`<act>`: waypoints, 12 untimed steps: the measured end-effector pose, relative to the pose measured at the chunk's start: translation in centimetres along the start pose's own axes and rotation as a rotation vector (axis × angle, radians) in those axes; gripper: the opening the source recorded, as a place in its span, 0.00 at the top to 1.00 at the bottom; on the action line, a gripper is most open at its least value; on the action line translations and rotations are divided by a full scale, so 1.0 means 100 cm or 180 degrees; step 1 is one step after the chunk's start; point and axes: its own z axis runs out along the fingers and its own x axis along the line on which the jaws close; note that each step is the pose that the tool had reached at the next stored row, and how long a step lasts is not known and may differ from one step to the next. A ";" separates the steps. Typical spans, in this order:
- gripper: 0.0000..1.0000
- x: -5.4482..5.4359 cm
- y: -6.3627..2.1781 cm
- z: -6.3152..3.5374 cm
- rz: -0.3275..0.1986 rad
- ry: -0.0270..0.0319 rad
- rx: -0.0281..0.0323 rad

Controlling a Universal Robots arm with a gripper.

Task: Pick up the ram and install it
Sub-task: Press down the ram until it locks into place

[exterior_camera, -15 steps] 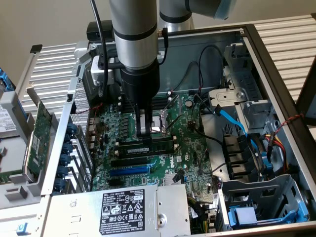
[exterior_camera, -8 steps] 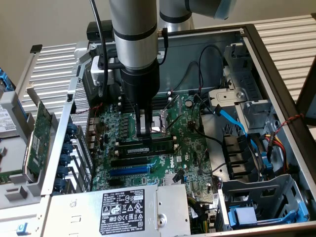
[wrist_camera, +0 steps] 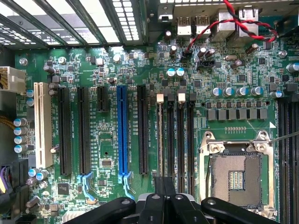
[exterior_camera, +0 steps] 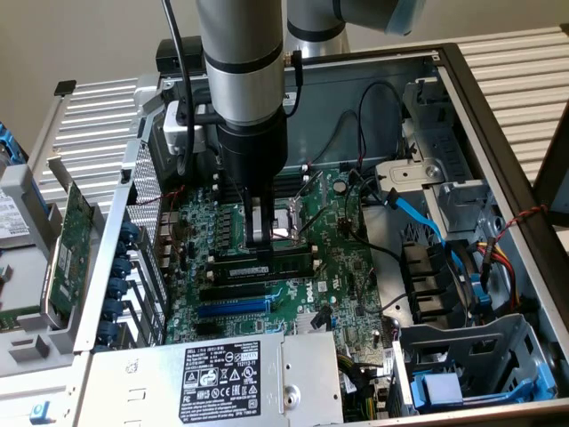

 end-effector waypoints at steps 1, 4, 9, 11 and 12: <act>0.89 0.000 0.0001 0.0000 0.0000 0.0000 0.0000; 0.89 0.000 0.0001 0.0000 0.0000 0.0000 0.0000; 0.89 0.000 0.0004 0.0006 0.0000 0.0001 0.0001; 0.89 0.000 0.0005 0.0009 0.0000 0.0000 0.0001; 0.89 0.000 0.0006 0.0011 0.0000 -0.0001 0.0003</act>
